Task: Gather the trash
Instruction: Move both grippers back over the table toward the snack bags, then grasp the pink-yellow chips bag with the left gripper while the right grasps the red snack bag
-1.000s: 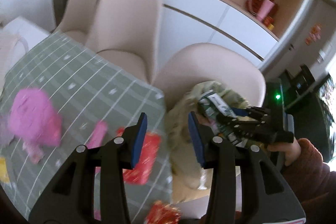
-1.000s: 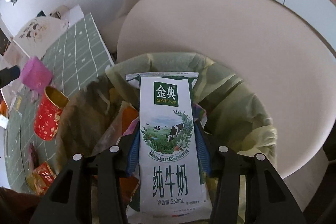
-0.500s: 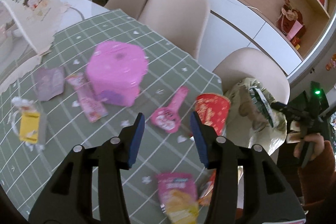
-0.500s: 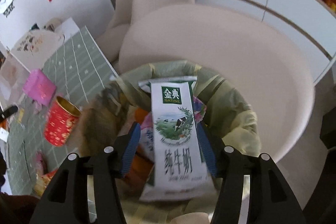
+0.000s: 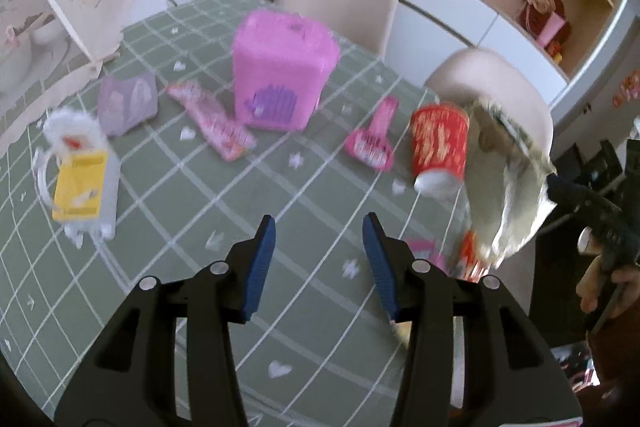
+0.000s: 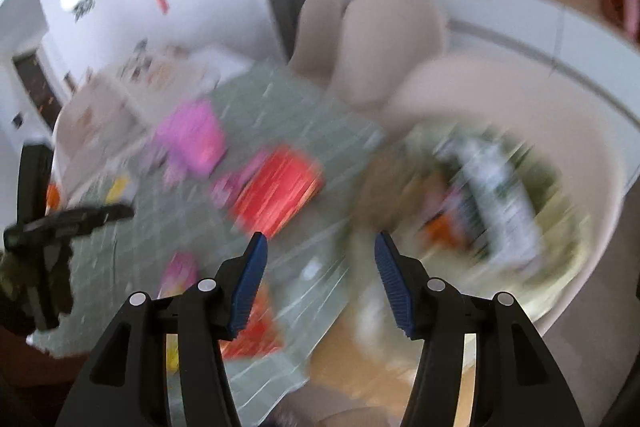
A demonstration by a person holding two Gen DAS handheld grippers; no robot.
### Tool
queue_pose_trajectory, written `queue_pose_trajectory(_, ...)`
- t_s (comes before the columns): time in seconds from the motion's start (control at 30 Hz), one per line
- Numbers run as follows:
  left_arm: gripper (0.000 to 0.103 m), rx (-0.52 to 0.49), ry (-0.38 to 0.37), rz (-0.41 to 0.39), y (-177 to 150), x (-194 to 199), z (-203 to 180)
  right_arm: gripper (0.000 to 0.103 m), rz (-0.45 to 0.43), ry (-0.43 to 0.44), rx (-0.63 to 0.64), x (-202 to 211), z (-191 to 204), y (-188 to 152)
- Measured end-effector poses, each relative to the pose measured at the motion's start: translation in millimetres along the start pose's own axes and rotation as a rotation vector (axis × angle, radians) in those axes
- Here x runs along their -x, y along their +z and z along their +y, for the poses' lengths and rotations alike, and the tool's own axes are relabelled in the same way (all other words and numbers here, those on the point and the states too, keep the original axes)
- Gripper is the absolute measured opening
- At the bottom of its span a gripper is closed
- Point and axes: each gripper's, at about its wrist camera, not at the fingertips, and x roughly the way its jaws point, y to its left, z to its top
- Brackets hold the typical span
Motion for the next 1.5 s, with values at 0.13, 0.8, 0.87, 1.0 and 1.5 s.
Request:
queue_pose_trajectory(0.13,0.043,0.009,-0.002,0.023,-33,6,12,0.053,0.031,-0.001,0.006,-23,27,-27)
queue_pose_trajectory(0.8,0.043,0.074,-0.120,0.065,-73,18,-1,0.017,0.076,0.025,-0.098,-38,43,-52)
queue_pose_trajectory(0.87,0.044,0.067,-0.142,0.076,-70,14,-10,0.016,0.066,0.027,-0.081,-33,45,-46)
queue_pose_trajectory(1.0,0.044,0.039,-0.155,0.084,-66,5,-29,0.016,0.027,0.020,-0.046,-26,44,-29)
queue_pose_trajectory(1.5,0.013,0.169,-0.036,0.192,-49,-47,-42,0.016,0.008,0.024,-0.027,-11,15,-3)
